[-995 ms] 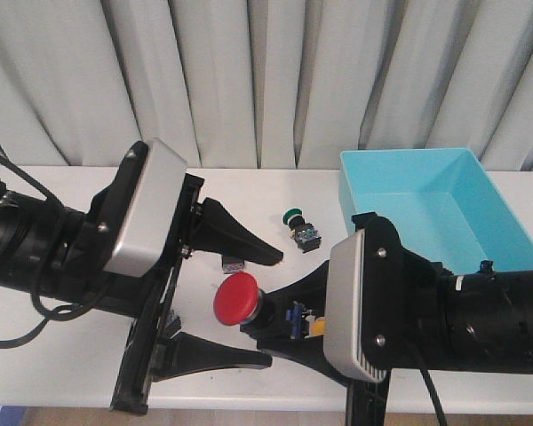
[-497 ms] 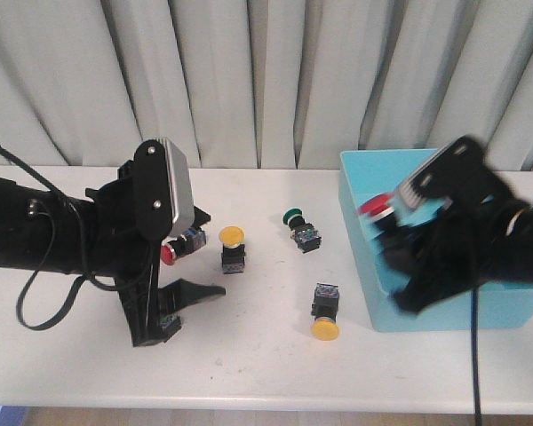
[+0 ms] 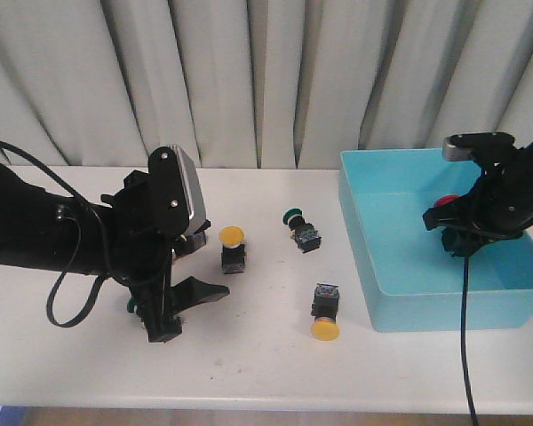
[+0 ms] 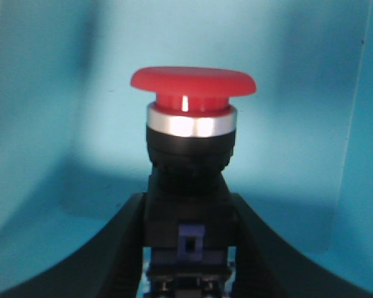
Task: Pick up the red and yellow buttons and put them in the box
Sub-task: 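Carry the red button into the blue box with the right gripper and release, then raise the right gripper out of the blue box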
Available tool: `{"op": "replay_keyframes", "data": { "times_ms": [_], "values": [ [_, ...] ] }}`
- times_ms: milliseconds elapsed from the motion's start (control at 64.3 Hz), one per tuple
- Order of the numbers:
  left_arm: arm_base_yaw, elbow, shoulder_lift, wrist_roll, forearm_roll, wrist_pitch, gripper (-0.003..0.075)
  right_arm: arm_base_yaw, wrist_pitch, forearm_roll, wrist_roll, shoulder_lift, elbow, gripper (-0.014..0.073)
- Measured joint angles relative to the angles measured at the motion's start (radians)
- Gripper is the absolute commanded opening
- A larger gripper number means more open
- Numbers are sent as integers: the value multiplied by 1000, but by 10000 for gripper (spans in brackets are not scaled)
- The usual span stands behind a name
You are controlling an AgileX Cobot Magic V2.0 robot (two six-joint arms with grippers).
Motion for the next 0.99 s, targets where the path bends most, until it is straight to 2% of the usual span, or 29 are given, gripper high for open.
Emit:
{"op": "replay_keyframes", "data": {
  "times_ms": [155, 404, 528, 808, 995],
  "values": [
    [0, 0, 6, -1, 0, 0, 575, 0, 34, -45, 63, 161, -106, 208],
    [0, 0, 6, -2, 0, 0, 575, 0, 73, -52, 67, 313, -196, 218],
    [0, 0, 6, -2, 0, 0, 575, 0, 77, -54, 69, 340, -205, 252],
    [0, 0, 6, -3, 0, 12, 575, 0, 79, -89, 69, 346, -208, 411],
    [0, 0, 6, -10, 0, 20, 575, 0, 105, -95, 68, 297, -208, 421]
  ]
}}
